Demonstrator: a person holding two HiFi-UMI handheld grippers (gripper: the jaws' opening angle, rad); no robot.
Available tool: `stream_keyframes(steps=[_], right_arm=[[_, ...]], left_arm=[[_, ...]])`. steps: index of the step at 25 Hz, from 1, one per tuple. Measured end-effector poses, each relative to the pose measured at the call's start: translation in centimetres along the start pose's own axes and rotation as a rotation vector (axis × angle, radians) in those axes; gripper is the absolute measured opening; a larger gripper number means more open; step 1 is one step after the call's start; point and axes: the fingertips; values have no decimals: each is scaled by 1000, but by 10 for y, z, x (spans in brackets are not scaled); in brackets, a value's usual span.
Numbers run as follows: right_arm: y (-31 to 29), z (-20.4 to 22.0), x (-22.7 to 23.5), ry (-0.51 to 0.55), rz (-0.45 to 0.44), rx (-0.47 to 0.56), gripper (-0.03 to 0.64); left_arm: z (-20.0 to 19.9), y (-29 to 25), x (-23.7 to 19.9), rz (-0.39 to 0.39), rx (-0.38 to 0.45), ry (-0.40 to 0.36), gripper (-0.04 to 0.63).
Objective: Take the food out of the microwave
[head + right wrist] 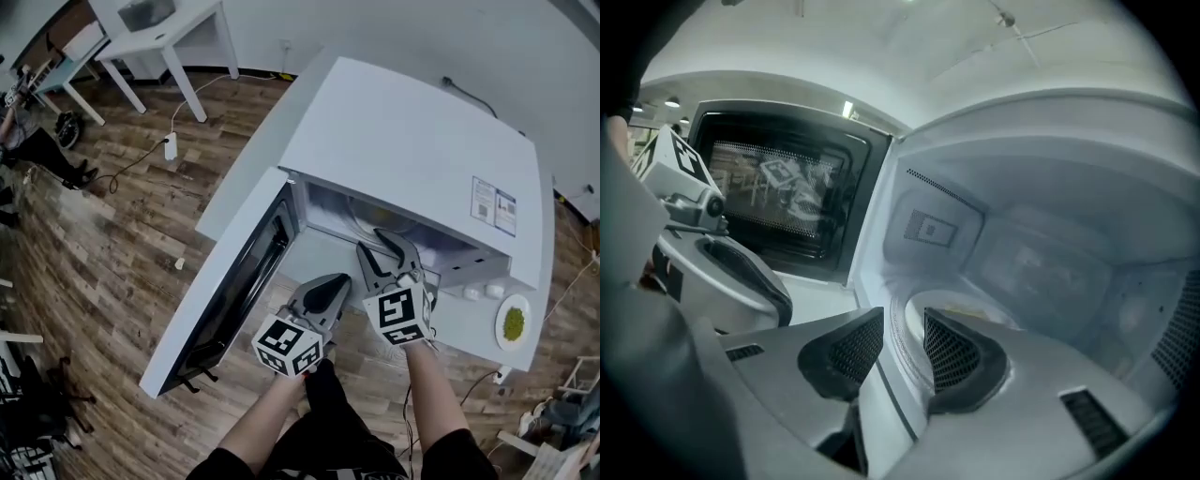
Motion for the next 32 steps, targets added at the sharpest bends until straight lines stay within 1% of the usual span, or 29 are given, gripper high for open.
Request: stream_keyframes(steps=[3, 6, 9, 12, 15, 16, 17, 23, 25, 26, 29, 32], right_arm=[[-10, 7, 3, 22, -12, -34, 118], [-13, 11, 6, 39, -14, -44, 118], [-19, 11, 5, 64, -47, -52, 118], [-24, 9, 4, 66, -81, -52, 118], [-25, 7, 4, 85, -72, -51, 115], [-24, 7, 4, 94, -65, -48, 87], [-23, 7, 4, 101, -61, -44, 75], [-11, 6, -4, 142, -43, -8, 71], [-6, 6, -6, 154, -35, 5, 69], [-4, 6, -8, 156, -33, 12, 69], [2, 6, -13, 141, -27, 31, 69], [9, 8, -14, 134, -17, 45, 69]], left_arm=[[4, -1, -3, -6, -5, 6, 23], [8, -2, -6, -13, -16, 13, 24], [9, -2, -9, -22, -18, 18, 23], [6, -3, -13, -35, -18, 17, 23], [3, -5, -15, -47, -17, 14, 23], [1, -5, -16, -49, -14, 12, 24], [0, -5, -16, -52, -11, 12, 23], [-5, -4, -20, -59, -3, 24, 24], [-7, -6, -21, -47, 2, 53, 25], [-8, -7, -22, -38, 13, 79, 25], [-13, -10, -24, -5, 54, 187, 25], [-15, -16, -24, 31, 65, 288, 25]])
Point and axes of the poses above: the fingertips, and each gripper's own axes: y backward along the fingers, x to its right, z out of its underside, and after that the axes turned 8 degrees about y, right-handed
